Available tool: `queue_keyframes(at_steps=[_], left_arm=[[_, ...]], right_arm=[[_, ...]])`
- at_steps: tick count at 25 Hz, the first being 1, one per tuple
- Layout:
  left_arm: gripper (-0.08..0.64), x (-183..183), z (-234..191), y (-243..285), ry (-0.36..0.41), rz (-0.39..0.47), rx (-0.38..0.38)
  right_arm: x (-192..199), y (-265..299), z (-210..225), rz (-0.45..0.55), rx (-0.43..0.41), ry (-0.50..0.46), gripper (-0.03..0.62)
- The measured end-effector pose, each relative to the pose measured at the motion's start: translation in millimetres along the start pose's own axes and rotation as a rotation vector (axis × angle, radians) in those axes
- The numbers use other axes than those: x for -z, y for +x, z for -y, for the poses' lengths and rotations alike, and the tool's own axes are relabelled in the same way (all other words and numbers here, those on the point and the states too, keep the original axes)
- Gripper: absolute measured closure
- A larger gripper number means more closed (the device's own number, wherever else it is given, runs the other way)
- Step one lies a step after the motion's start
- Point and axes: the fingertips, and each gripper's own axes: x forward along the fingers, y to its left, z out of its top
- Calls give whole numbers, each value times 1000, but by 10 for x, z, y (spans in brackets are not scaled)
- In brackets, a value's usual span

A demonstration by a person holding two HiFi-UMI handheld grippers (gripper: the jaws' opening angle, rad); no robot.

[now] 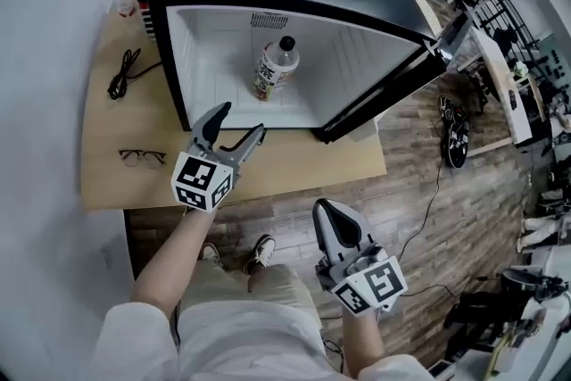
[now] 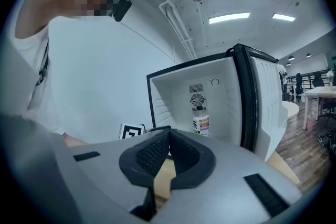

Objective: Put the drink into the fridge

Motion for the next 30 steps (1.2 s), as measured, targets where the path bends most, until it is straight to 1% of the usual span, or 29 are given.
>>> queue_keyframes(at_steps=[1, 3, 5, 8, 14, 17, 19, 21, 24, 28, 30], left_arm=[[247, -30, 5, -77, 0, 3, -5], [271, -84, 8, -175, -4, 3, -7], [311, -126, 29, -229, -10, -1, -1], [414, -218, 100, -299, 7, -6, 13], [515, -461, 224, -404, 31, 19, 27], [541, -500, 254, -414, 38, 13, 25], [544, -531, 249, -399, 34, 8, 24], [545, -608, 245, -384, 22, 22, 24], [545, -765, 258, -411, -8, 73, 29], [545, -993, 341, -433, -66, 172, 91], [545, -1109, 398, -417, -67, 195, 112]], right_arm=[[-45, -7, -19, 8, -5, -3, 591], [-115, -17, -16, 22, -15, -10, 590], [-157, -27, 11, 32, -20, -11, 591], [-207, -48, 40, 46, -33, -3, 591], [-338, -113, 175, 84, -52, 9, 591], [-401, -136, 291, 101, -45, 17, 589], [-436, -136, 366, 111, -38, 27, 591], [-493, -130, 429, 123, -38, 31, 591], [-573, -112, 498, 127, -48, 27, 591], [-610, 5, 514, 117, -84, 23, 590], [-655, 87, 498, 115, -107, 18, 591]])
